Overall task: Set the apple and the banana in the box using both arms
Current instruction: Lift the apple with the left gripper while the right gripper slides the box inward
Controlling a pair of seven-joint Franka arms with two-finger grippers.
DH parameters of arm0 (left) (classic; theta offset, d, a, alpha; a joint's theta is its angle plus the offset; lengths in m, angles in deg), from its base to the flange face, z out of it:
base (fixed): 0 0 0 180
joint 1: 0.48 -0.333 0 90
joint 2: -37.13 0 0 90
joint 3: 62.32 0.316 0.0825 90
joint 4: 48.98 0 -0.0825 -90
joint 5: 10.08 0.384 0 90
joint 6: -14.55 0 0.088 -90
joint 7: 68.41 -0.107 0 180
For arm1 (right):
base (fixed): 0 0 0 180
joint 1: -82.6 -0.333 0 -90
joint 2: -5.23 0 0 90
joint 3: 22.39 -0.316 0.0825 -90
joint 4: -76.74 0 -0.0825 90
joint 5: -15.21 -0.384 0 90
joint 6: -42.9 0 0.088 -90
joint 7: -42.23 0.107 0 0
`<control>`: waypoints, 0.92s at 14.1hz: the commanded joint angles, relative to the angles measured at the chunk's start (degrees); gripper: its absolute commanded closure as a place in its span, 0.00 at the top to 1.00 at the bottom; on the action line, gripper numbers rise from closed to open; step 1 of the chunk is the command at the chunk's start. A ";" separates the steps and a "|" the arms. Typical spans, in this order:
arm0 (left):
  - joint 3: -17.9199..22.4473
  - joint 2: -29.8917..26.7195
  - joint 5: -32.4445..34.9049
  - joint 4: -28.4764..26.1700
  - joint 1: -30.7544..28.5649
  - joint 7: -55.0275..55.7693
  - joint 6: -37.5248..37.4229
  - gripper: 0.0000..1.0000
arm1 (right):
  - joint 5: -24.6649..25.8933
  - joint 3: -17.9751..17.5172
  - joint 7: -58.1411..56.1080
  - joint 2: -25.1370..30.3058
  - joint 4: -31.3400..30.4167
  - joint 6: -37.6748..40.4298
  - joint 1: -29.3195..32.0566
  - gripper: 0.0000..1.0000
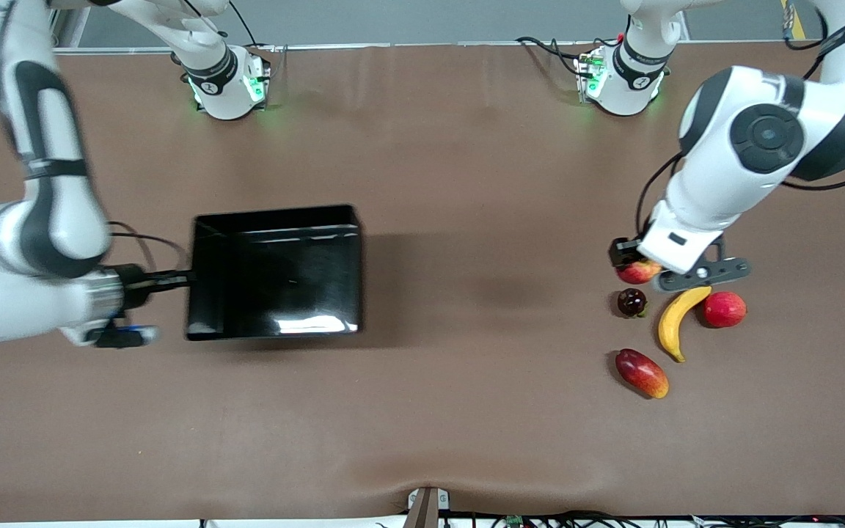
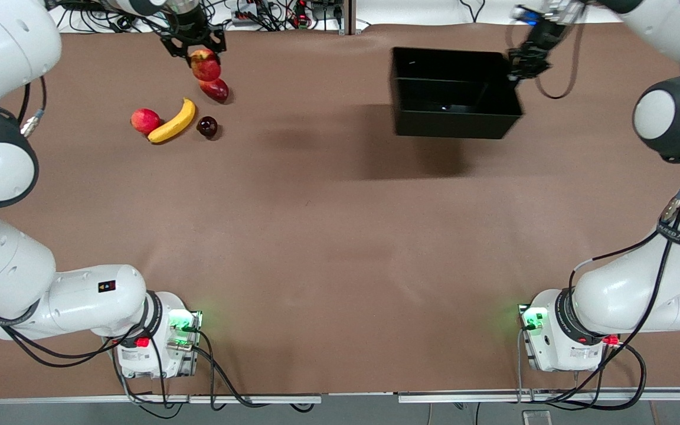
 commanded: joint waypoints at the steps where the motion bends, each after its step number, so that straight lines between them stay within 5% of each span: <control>1: -0.30 -1.51 -0.50 -2.54 -2.38 -0.33 -0.41 0.00 | -1.80 0.77 7.19 2.11 -2.79 -2.34 -5.50 0.00; 6: -0.38 -3.27 -1.02 -2.28 -3.19 -0.85 -2.86 0.00 | -5.22 0.77 20.71 0.26 -4.20 -12.96 -16.56 0.00; 13: -0.12 -3.36 -2.34 -1.23 -4.94 -4.19 -4.01 0.00 | -5.22 0.86 23.64 -2.99 -7.19 -23.88 -23.26 0.00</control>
